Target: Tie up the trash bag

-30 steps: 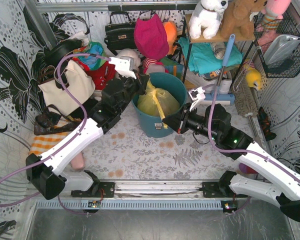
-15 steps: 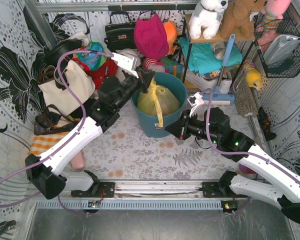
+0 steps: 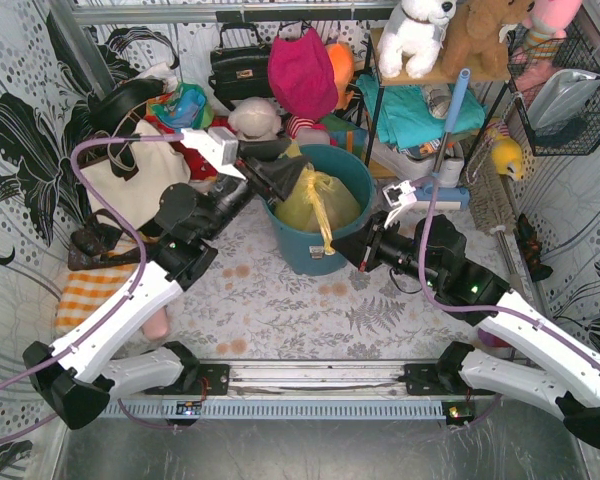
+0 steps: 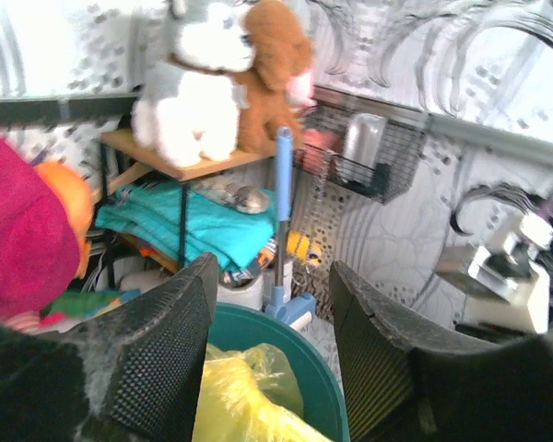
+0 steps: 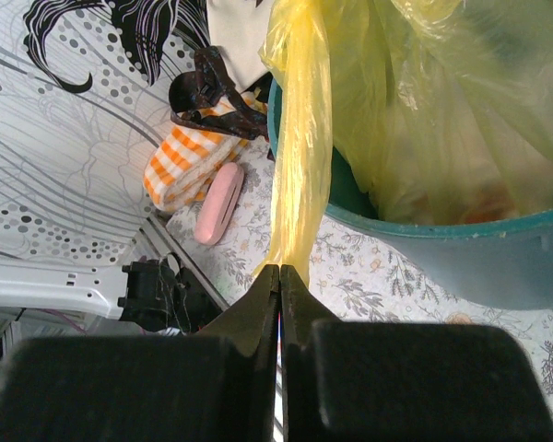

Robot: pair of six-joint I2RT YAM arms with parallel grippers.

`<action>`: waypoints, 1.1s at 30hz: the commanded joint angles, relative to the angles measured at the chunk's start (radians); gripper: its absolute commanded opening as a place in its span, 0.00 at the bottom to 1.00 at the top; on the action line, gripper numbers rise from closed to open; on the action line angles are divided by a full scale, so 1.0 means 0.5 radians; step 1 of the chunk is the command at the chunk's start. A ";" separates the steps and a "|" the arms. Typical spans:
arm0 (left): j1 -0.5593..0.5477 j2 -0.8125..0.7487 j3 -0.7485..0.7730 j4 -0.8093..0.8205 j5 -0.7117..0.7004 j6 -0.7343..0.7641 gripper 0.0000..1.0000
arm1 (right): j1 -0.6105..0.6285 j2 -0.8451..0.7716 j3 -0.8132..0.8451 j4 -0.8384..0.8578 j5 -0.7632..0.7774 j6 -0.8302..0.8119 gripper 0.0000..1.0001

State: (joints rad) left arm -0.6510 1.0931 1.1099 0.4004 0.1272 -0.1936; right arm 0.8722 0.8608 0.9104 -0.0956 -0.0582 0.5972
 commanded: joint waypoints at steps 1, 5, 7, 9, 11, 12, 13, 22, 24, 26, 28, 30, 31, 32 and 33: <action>0.010 0.069 0.286 -0.507 -0.620 -0.477 0.59 | 0.007 0.010 0.048 0.096 0.049 -0.062 0.00; 0.025 0.064 0.269 -0.699 -0.593 -0.770 0.65 | 0.007 0.006 0.041 0.108 0.059 -0.058 0.00; 0.026 0.041 0.226 -0.698 -0.581 -0.876 0.67 | 0.007 0.008 0.041 0.116 0.070 -0.062 0.00; 0.030 0.031 0.213 -0.729 -0.592 -0.941 0.68 | 0.007 0.004 0.044 0.119 0.087 -0.064 0.00; 0.030 0.020 0.150 -0.666 -0.614 -0.988 0.69 | 0.007 -0.004 0.037 0.135 0.108 -0.076 0.00; 0.037 0.016 0.098 -0.611 -0.616 -1.023 0.71 | 0.007 -0.014 0.029 0.145 0.118 -0.088 0.07; 0.049 0.011 0.059 -0.555 -0.607 -1.063 0.71 | 0.007 -0.025 0.018 0.162 0.135 -0.098 0.16; 0.088 0.231 0.026 -0.227 -0.436 -1.181 0.72 | 0.007 -0.185 -0.053 0.212 0.393 -0.272 0.47; 0.101 0.281 0.040 -0.180 -0.436 -1.171 0.71 | 0.007 -0.197 -0.057 0.229 0.401 -0.294 0.47; 0.115 0.320 0.055 -0.122 -0.422 -1.157 0.68 | 0.007 -0.190 -0.051 0.218 0.402 -0.314 0.47; 0.131 0.362 0.104 -0.117 -0.408 -1.119 0.64 | 0.007 -0.172 -0.054 0.225 0.419 -0.376 0.47; 0.140 0.398 0.171 -0.141 -0.391 -1.053 0.58 | 0.007 -0.158 -0.073 0.257 0.432 -0.536 0.47; 0.141 0.411 0.198 -0.152 -0.387 -1.023 0.56 | 0.007 -0.150 -0.081 0.273 0.438 -0.636 0.49; 0.141 0.424 0.220 -0.160 -0.386 -0.996 0.53 | 0.007 -0.146 -0.086 0.294 0.438 -0.753 0.51; 0.143 0.433 0.237 -0.165 -0.386 -0.973 0.51 | 0.007 -0.139 -0.097 0.324 0.406 -0.883 0.52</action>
State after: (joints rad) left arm -0.5873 1.3048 1.1534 0.2478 -0.0807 -0.7471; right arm 0.8722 0.7845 0.8875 -0.0082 0.1360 0.3725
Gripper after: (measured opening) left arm 0.542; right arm 0.497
